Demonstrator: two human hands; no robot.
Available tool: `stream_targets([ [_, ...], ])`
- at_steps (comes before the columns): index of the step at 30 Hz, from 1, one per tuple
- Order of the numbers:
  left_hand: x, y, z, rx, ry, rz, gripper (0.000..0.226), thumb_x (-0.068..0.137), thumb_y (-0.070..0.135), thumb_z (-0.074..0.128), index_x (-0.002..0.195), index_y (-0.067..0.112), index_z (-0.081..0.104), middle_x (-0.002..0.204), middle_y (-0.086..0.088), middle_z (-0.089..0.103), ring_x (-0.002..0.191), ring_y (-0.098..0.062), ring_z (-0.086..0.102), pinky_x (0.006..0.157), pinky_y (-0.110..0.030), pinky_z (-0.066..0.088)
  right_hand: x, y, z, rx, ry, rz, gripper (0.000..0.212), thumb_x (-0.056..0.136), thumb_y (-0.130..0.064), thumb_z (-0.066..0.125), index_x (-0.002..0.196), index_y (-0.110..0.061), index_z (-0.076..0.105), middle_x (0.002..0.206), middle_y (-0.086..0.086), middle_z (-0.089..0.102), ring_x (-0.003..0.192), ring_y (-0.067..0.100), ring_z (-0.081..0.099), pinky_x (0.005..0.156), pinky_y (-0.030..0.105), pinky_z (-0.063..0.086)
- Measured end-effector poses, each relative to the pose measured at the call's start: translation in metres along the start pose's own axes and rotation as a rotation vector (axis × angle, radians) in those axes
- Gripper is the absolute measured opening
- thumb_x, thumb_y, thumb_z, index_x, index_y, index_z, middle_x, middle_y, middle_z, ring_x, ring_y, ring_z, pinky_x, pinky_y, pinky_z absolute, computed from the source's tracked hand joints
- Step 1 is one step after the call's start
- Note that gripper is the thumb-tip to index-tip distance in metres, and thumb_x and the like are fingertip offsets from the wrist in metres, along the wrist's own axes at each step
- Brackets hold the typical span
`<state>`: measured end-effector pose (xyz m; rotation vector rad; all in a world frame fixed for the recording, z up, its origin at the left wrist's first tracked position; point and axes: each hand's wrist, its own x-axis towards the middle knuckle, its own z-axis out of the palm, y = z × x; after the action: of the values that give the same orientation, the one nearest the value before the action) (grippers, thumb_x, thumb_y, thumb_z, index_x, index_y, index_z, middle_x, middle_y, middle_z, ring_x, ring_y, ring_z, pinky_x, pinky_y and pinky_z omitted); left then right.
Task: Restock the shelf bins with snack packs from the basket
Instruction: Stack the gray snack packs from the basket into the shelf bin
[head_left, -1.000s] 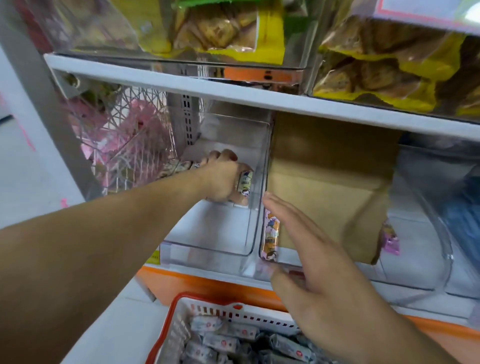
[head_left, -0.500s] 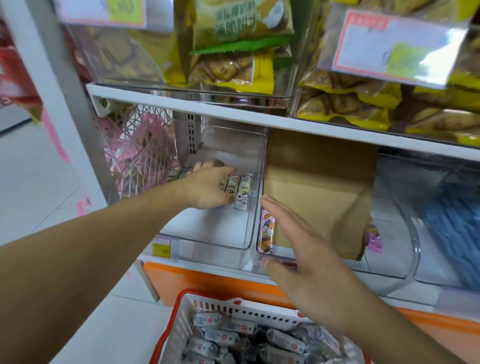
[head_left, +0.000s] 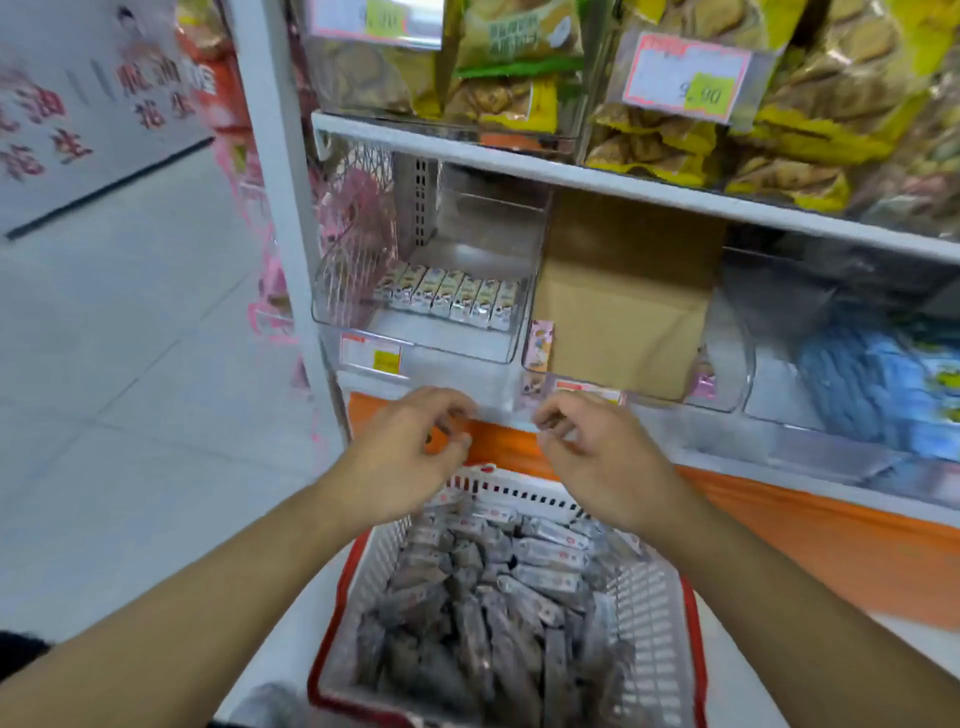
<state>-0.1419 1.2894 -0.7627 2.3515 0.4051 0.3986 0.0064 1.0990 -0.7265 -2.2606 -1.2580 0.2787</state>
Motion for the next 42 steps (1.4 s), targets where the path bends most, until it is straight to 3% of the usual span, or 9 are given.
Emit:
stream_targets([
  [5,-0.055,-0.060,0.050,0.150,-0.173,-0.174,0.044,0.100,0.034,0.062,0.142,0.023,0.057,0.141,-0.003,0.055,0.131,-0.023,0.052,0.106,-0.021,0.032,-0.020,0.029,0.055,-0.170,-0.378,0.099,0.016,0.106,-0.022,0.054,0.119,-0.019,0.062,0.112,-0.002,0.063,0.094,0.018,0.055,0.090,0.038,0.051],
  [12,-0.086,-0.121,0.096,0.115,-0.272,-0.641,0.086,0.103,0.060,0.041,0.163,0.026,-0.010,0.172,-0.012,-0.003,0.157,-0.036,0.002,0.127,-0.053,0.013,-0.040,0.070,0.136,-0.183,-0.675,0.214,0.046,0.102,-0.032,0.060,0.147,-0.022,0.052,0.135,0.005,0.062,0.117,0.024,0.062,0.102,0.044,0.054],
  [16,-0.085,-0.126,0.106,0.035,-0.295,-0.688,0.084,0.101,0.070,0.028,0.160,0.035,-0.022,0.172,-0.005,-0.006,0.156,-0.041,0.007,0.125,-0.056,0.013,-0.027,0.062,0.177,-0.063,-0.683,0.232,0.056,0.100,-0.043,0.066,0.152,-0.030,0.049,0.144,0.000,0.060,0.125,0.020,0.061,0.104,0.039,0.053],
  [21,-0.081,-0.132,0.109,0.025,-0.311,-0.721,0.082,0.097,0.075,0.018,0.158,0.037,-0.023,0.171,-0.003,-0.004,0.155,-0.041,0.010,0.125,-0.057,0.015,-0.029,0.041,0.233,-0.165,-0.573,0.184,0.042,0.094,-0.065,0.059,0.119,-0.033,0.066,0.108,-0.001,0.069,0.106,0.022,0.060,0.081,0.038,0.054],
  [28,-0.077,-0.128,0.104,0.015,-0.372,-0.745,0.085,0.096,0.078,0.017,0.157,0.037,-0.025,0.170,-0.001,-0.003,0.153,-0.041,0.011,0.122,-0.057,0.018,-0.034,0.022,0.250,-0.102,-0.424,0.226,0.025,0.094,-0.046,0.068,0.107,-0.027,0.062,0.104,0.003,0.065,0.103,0.025,0.057,0.085,0.039,0.052],
  [33,-0.066,-0.112,0.088,0.077,-0.350,-0.927,0.080,0.098,0.076,0.013,0.162,0.035,-0.012,0.172,-0.008,-0.005,0.157,-0.040,0.007,0.125,-0.059,0.009,-0.010,0.020,0.205,0.188,-0.439,0.406,0.033,0.084,-0.017,0.083,0.105,-0.034,0.065,0.108,-0.013,0.065,0.100,0.008,0.061,0.084,0.031,0.053],
  [36,-0.042,-0.092,0.055,0.106,-0.195,-0.906,0.069,0.103,0.063,0.033,0.159,0.023,0.022,0.165,-0.016,0.019,0.146,-0.042,0.033,0.118,-0.053,0.031,0.009,0.012,0.145,0.256,-0.451,0.336,0.038,0.084,-0.018,0.086,0.108,-0.040,0.067,0.119,-0.017,0.062,0.106,0.004,0.060,0.095,0.036,0.053],
  [39,-0.010,-0.061,0.005,-0.042,-0.283,-0.657,0.032,0.103,0.039,0.049,0.104,0.011,0.064,0.112,-0.013,0.062,0.097,-0.032,0.062,0.079,-0.036,0.047,0.021,-0.005,0.075,0.348,-0.427,0.230,0.037,0.086,-0.010,0.084,0.109,-0.037,0.071,0.122,-0.014,0.064,0.118,-0.001,0.058,0.099,0.040,0.052],
  [42,0.003,-0.022,-0.037,-0.290,-0.416,-0.523,0.031,0.101,0.044,0.058,0.096,0.016,0.072,0.099,-0.002,0.073,0.090,-0.021,0.071,0.082,-0.036,0.059,0.022,-0.023,0.012,0.487,-0.355,0.134,0.036,0.087,0.001,0.082,0.110,-0.025,0.073,0.122,0.000,0.065,0.119,0.014,0.064,0.087,0.039,0.055],
])
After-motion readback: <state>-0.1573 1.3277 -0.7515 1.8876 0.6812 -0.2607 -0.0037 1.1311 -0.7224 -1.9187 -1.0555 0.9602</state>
